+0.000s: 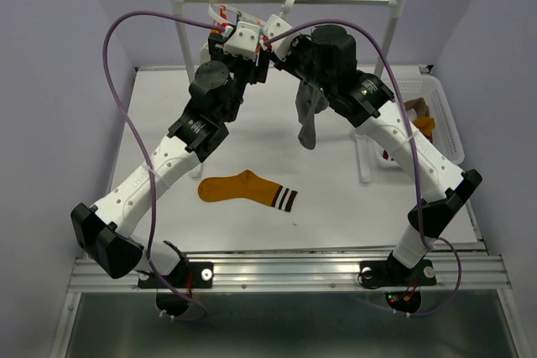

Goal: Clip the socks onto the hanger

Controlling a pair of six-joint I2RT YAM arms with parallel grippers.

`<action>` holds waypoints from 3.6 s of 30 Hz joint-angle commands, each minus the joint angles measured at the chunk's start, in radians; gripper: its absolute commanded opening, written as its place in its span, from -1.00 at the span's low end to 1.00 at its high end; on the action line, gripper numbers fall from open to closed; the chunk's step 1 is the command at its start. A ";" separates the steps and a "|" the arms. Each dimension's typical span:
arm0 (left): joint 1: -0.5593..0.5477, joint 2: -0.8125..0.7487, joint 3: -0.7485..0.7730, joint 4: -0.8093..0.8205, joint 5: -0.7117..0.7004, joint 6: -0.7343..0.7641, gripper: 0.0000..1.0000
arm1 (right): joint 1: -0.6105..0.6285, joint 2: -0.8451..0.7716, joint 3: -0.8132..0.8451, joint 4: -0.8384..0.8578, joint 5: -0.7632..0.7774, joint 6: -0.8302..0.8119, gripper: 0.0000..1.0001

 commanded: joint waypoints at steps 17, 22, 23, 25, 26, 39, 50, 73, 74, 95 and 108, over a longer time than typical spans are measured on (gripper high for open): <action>-0.042 0.015 -0.023 0.027 0.115 0.124 0.65 | 0.020 0.018 0.046 -0.013 -0.015 0.075 -0.56; -0.042 -0.009 -0.090 0.067 0.140 0.195 0.82 | 0.020 0.023 0.049 -0.013 -0.002 0.080 -0.56; -0.042 -0.008 -0.089 0.066 0.140 0.198 0.83 | 0.020 0.025 0.049 -0.013 -0.001 0.080 -0.56; -0.042 -0.005 -0.087 0.070 0.143 0.204 0.85 | 0.020 0.028 0.054 -0.014 0.001 0.080 -0.56; -0.042 -0.005 -0.090 0.072 0.149 0.208 0.91 | 0.020 0.028 0.057 -0.014 -0.001 0.082 -0.56; -0.042 -0.022 -0.136 0.026 0.319 0.307 0.98 | 0.020 0.023 0.052 -0.016 0.008 0.085 -0.56; -0.044 0.006 -0.136 0.113 0.242 0.281 0.98 | 0.020 0.028 0.054 -0.016 0.001 0.097 -0.56; -0.050 -0.441 -0.485 0.168 0.495 0.012 0.98 | 0.020 0.037 0.061 -0.036 0.039 0.097 -0.56; -0.050 -0.425 -0.475 0.170 0.500 0.012 0.98 | 0.020 0.037 0.060 -0.037 0.038 0.097 -0.56; -0.050 -0.158 -0.353 0.420 0.154 0.046 0.98 | 0.020 0.037 0.075 -0.045 0.025 0.105 -0.56; -0.050 -0.108 -0.313 0.484 0.161 0.156 0.93 | 0.020 0.046 0.083 -0.036 0.007 0.106 -0.56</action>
